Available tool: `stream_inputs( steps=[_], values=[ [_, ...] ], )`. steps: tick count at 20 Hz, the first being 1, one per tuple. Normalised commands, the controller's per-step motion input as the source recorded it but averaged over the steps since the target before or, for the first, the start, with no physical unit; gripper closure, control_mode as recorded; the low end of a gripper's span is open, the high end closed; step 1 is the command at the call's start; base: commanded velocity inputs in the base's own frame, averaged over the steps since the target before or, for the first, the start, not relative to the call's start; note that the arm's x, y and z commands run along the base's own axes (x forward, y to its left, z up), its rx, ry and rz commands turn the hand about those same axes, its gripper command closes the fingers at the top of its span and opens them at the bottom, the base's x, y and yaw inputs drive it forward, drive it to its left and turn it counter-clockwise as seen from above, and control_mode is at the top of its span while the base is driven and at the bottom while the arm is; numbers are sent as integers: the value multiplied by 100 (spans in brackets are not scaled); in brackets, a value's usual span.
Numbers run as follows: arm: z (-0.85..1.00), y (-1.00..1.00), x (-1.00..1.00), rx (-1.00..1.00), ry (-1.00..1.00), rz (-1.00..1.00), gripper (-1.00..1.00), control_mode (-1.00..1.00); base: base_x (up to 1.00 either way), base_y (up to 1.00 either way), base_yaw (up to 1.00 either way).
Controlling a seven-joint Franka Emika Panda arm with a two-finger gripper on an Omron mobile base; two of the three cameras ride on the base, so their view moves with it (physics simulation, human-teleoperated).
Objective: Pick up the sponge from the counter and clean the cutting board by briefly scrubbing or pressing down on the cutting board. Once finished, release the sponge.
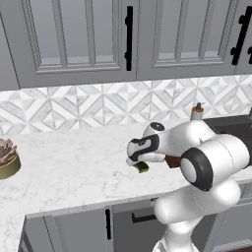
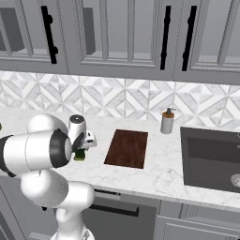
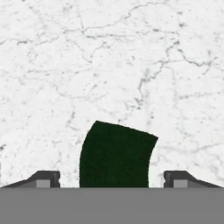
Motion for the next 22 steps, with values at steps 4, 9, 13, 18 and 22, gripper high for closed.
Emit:
stream_inputs(
  steps=[4, 9, 13, 18, 22],
  values=[
    [14, 0, 0, 0, 0, 0, -100, -100, 0, 0, 0],
    [89, -1, -10, 0, 0, 0, -100, -100, 0, 0, 0],
    [85, -3, -14, 0, 0, -1, -100, -100, 0, 0, 0],
    [52, -7, -11, 0, 3, -3, -100, -100, 0, 0, 0],
    [34, -21, -55, 1, 0, -3, -100, -100, 0, 0, 0]
  ],
)
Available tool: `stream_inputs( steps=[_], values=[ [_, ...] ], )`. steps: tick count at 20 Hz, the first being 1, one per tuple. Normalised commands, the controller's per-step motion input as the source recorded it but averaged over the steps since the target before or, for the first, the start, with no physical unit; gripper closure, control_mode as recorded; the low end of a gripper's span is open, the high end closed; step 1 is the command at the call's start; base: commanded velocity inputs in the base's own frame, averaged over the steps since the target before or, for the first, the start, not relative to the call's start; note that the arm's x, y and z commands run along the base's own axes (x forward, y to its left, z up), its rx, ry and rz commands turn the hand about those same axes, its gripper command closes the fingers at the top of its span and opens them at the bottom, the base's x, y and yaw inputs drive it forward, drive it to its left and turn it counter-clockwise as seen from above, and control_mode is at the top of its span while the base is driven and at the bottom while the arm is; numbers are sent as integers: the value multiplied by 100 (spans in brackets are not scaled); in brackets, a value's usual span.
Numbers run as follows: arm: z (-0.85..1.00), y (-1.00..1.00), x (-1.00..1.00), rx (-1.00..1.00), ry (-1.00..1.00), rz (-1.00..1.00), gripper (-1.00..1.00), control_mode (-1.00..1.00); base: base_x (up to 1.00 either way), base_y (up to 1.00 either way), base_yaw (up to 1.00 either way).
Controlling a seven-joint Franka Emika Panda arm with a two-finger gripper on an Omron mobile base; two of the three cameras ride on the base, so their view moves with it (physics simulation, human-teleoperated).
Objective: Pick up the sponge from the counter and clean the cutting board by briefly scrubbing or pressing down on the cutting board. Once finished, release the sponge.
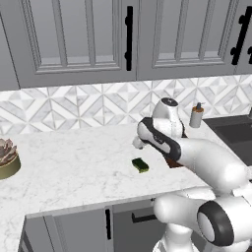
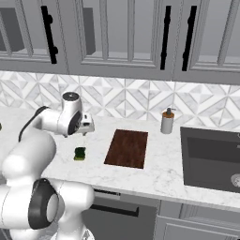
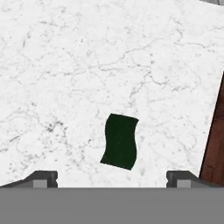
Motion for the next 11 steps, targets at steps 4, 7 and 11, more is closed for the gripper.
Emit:
stream_inputs(
  steps=[4, 7, 11],
  values=[
    [26, -18, -71, 2, 0, -1, -100, -100, 0, 0, 0],
    [-5, 0, -83, 0, -11, 0, -100, -100, 0, 0, 0],
    [0, 0, -99, 5, -22, 0, -100, -100, 0, 0, 0]
  ],
)
